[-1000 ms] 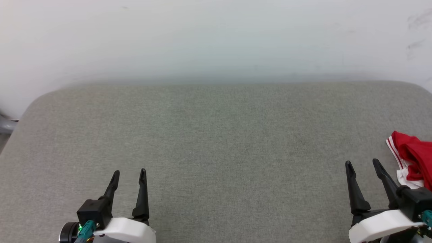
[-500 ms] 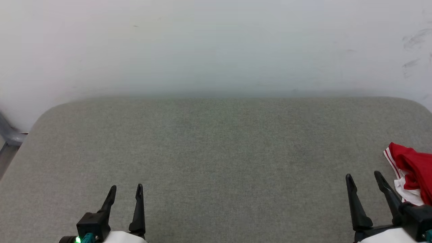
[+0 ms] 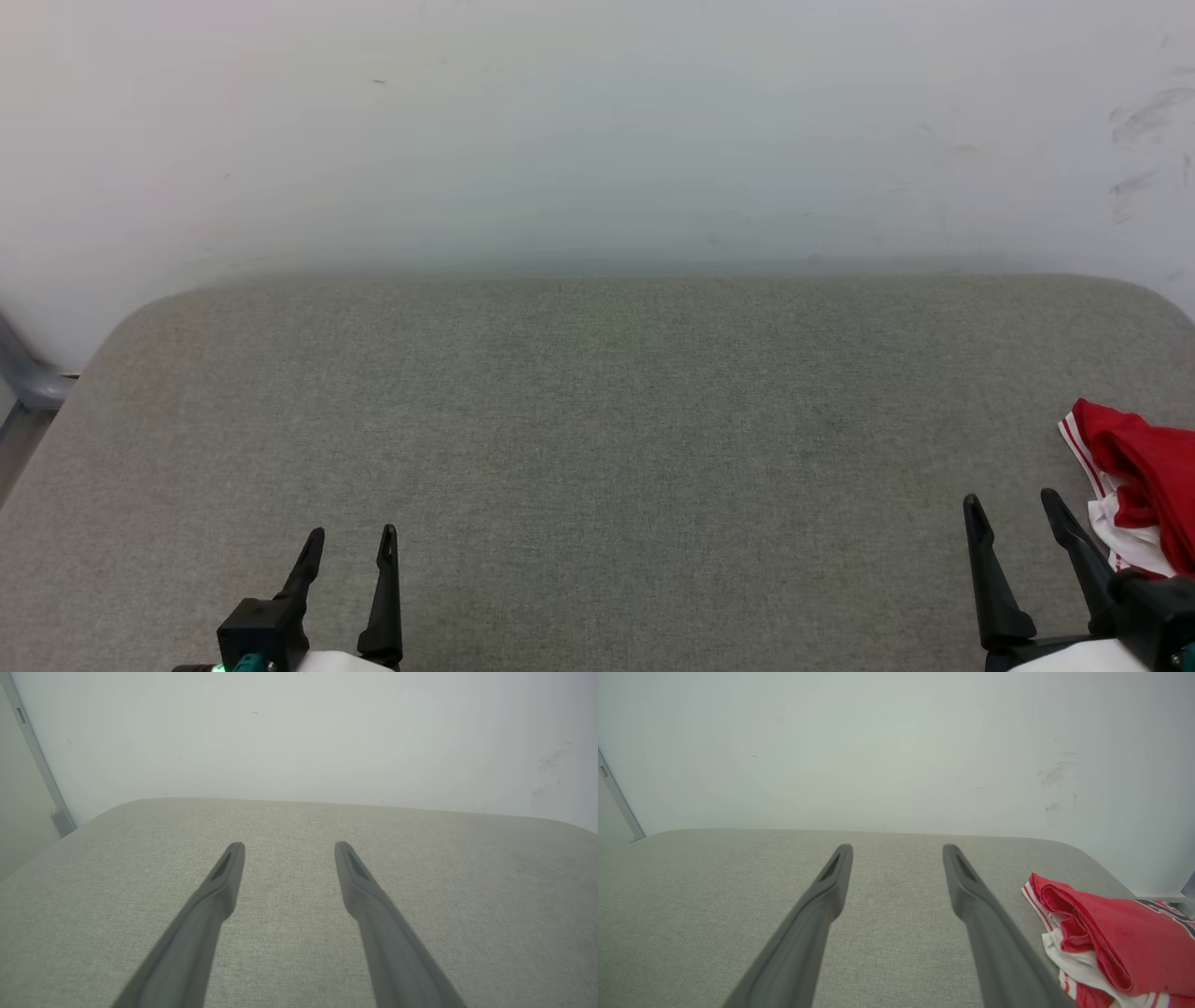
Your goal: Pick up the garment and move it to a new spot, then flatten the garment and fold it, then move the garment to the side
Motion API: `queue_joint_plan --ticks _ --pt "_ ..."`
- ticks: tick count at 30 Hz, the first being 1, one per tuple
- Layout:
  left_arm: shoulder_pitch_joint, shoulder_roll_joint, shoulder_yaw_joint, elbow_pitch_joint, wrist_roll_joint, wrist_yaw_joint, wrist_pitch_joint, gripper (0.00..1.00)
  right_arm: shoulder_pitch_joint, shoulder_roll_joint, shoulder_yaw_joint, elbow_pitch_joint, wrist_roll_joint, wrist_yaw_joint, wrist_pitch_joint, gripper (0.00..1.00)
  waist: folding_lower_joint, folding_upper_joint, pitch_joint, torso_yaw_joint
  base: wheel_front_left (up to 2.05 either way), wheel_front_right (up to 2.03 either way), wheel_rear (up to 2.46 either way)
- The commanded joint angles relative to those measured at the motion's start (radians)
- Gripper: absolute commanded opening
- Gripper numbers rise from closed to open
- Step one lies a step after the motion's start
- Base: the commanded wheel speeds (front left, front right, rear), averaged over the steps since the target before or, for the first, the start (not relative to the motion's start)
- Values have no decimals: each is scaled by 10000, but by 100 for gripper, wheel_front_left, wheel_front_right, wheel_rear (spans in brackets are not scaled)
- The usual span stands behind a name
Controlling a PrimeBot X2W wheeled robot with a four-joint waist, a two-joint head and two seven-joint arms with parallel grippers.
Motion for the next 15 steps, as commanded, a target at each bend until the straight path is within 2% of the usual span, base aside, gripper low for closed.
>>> queue_joint_plan --ticks 1,7,8,10,15 --pt "1 -22 5 11 38 -32 -25 100 11 55 20 66 89 -13 -10 100 0 0 -8 -3 0 0 0" --pt "-30 -8 47 59 91 -59 -25 100 -65 54 40 195 115 -13 -75 100 0 0 -49 -29 0 0 0" --pt "-2 -4 35 58 35 -44 3 0 -19 6 34 201 109 0 -24 0 0 0 -49 -29 0 0 0" --pt "52 -22 23 225 39 -38 15 0 26 8 34 382 122 2 -24 0 0 0 -52 -30 0 0 0" --pt "-172 -81 259 346 -898 -142 355 0 -171 7 37 606 1183 1 74 0 0 0 -14 -30 0 0 0"
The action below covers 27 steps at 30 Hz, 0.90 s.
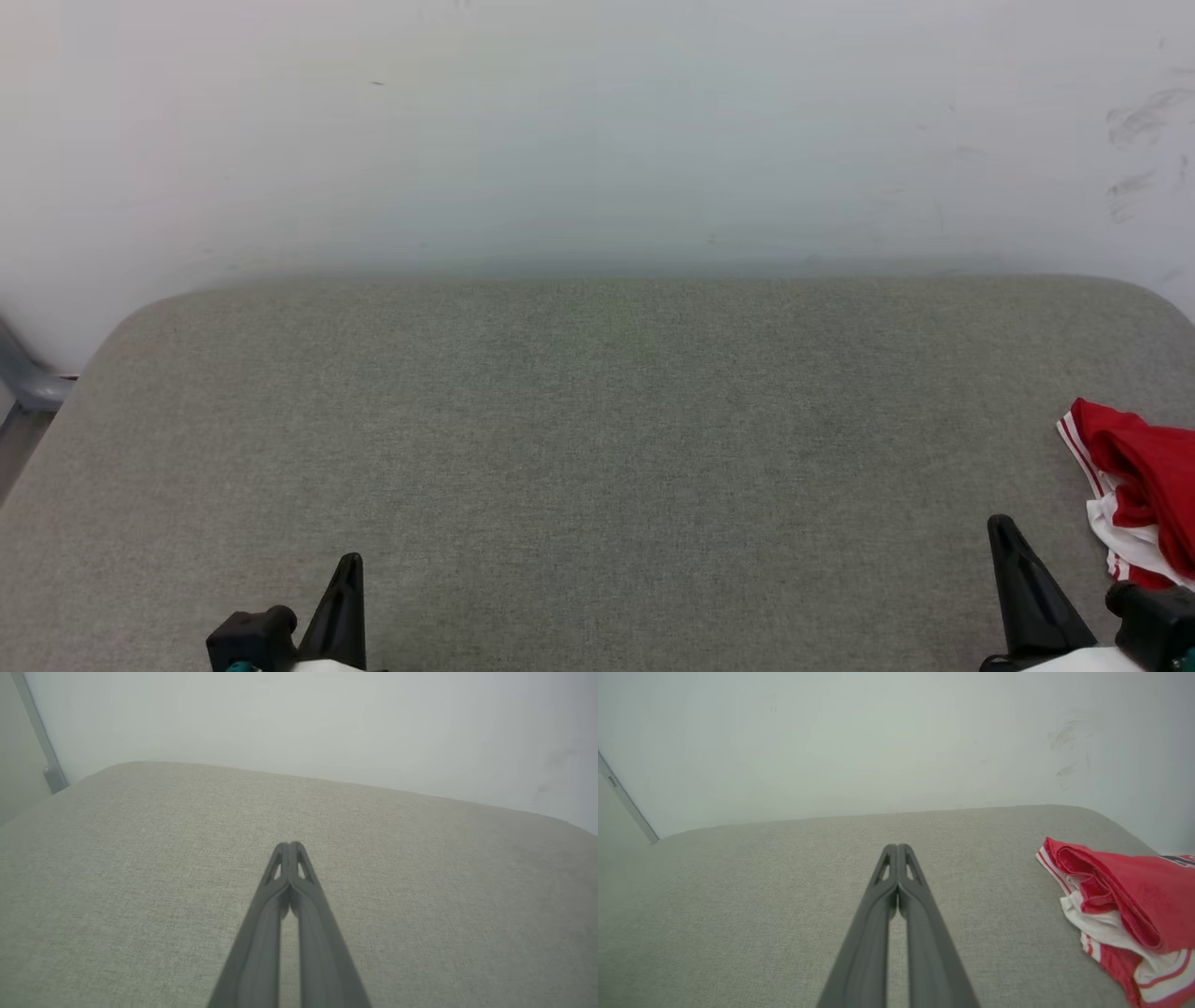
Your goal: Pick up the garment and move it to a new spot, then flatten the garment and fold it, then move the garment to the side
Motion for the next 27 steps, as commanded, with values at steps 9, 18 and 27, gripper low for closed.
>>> queue_joint_plan --ticks 9,18,27 --pt "-471 -67 310 -135 -1884 -212 440 0 -578 -26 -26 333 2075 -2 210 0 0 0 74 -1 0 0 0" --pt "-661 -161 507 -122 -3335 -372 812 0 -906 -37 -46 699 3651 -2 386 0 0 0 144 -3 0 0 0" --pt "-845 -242 699 -91 -4643 -512 1160 0 -1192 -43 -69 1031 5068 -3 543 0 0 0 212 -4 0 0 0"
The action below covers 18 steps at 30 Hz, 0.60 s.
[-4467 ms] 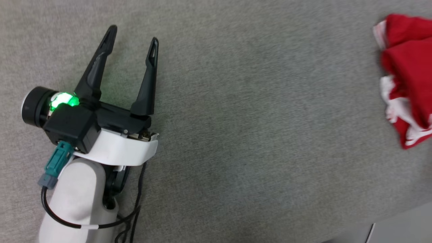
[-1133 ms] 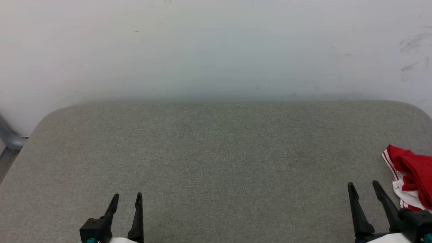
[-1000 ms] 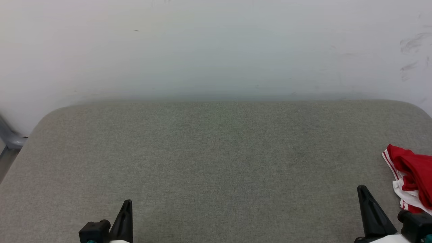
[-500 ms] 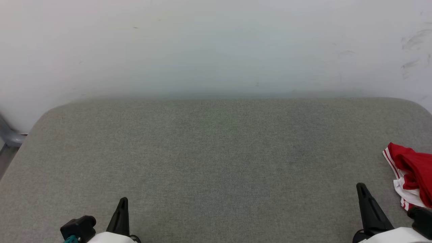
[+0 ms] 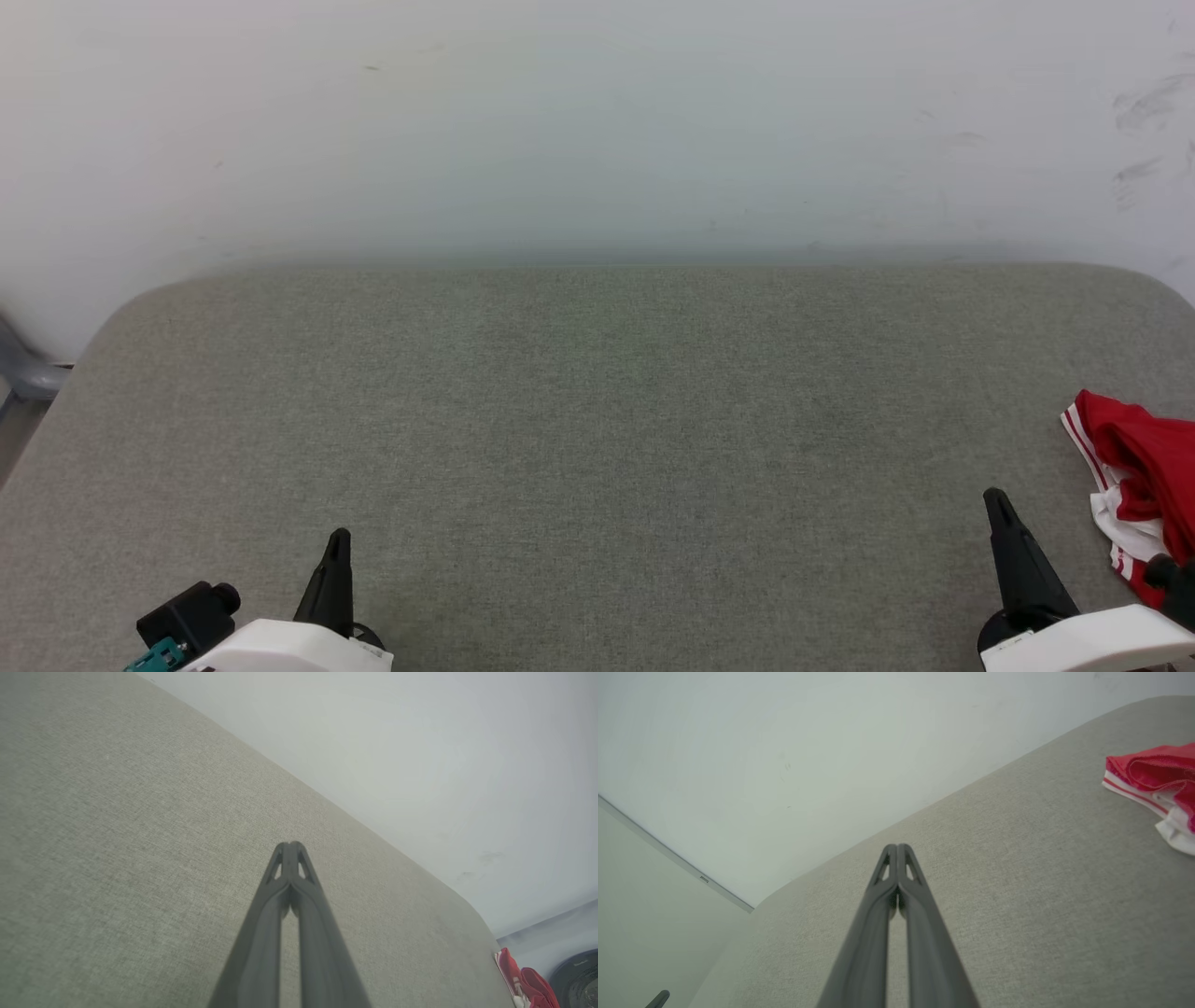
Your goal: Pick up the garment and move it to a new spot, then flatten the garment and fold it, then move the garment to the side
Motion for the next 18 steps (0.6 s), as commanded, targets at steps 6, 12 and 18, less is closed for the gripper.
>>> queue_joint_plan --ticks 6,12,18 --pt "-397 -41 193 -80 -917 -118 241 0 -430 -41 -36 107 1017 -4 103 0 -1 -1 43 -1 0 0 0" --pt "-509 -88 303 -59 -1677 -206 450 0 -613 -42 -52 298 1839 -4 196 0 -1 -1 89 -1 0 0 0" --pt "-600 -134 418 -39 -2392 -284 647 0 -775 -42 -70 486 2620 -4 289 0 -1 -1 135 -2 0 0 0"
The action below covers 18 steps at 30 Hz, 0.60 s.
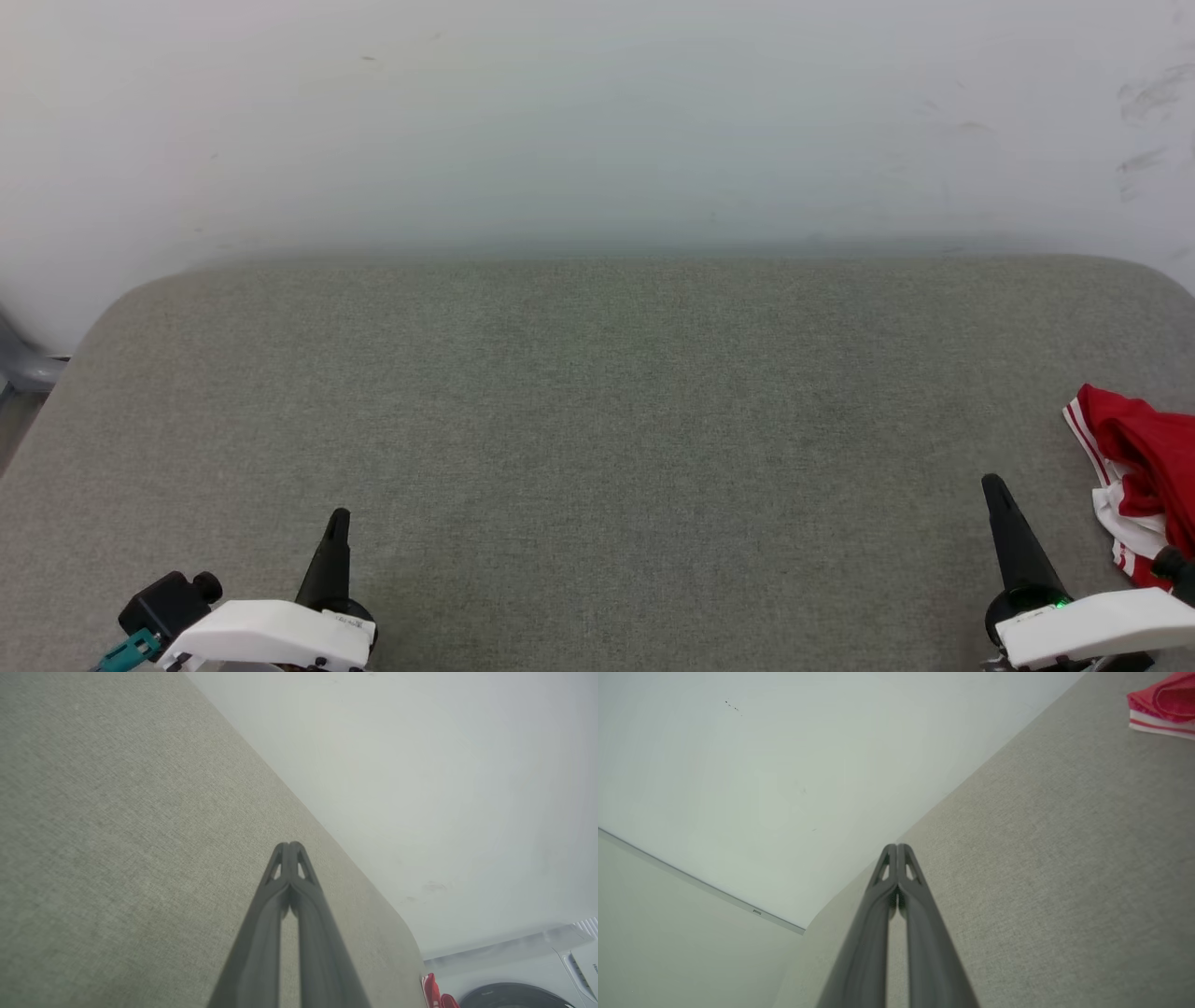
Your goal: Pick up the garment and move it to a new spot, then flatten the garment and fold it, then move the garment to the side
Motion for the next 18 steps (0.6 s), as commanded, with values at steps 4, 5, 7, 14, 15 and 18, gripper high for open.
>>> queue_joint_plan --ticks 4,5,7,14,15,18 --pt "-304 -2 141 -59 -558 -100 148 0 -395 -39 -43 43 631 -1 82 0 -1 0 30 0 0 0 0" --pt "-322 -10 155 -56 -667 -113 179 0 -425 -39 -45 73 757 -1 96 0 -1 0 37 0 0 0 0" --pt "-355 -25 185 -49 -884 -138 235 0 -481 -38 -51 128 989 -1 115 0 -1 0 53 -1 0 0 0" --pt "-445 -78 296 -27 -1623 -222 439 0 -654 -35 -70 316 1779 -1 213 0 -1 0 106 -2 0 0 0" --pt "-466 -85 314 -25 -1724 -225 474 0 -683 -35 -72 340 1891 -2 231 0 -1 0 114 -2 0 0 0" --pt "-518 -103 362 -17 -2016 -259 552 0 -728 -33 -81 421 2213 -2 271 0 -1 0 137 -2 0 0 0"
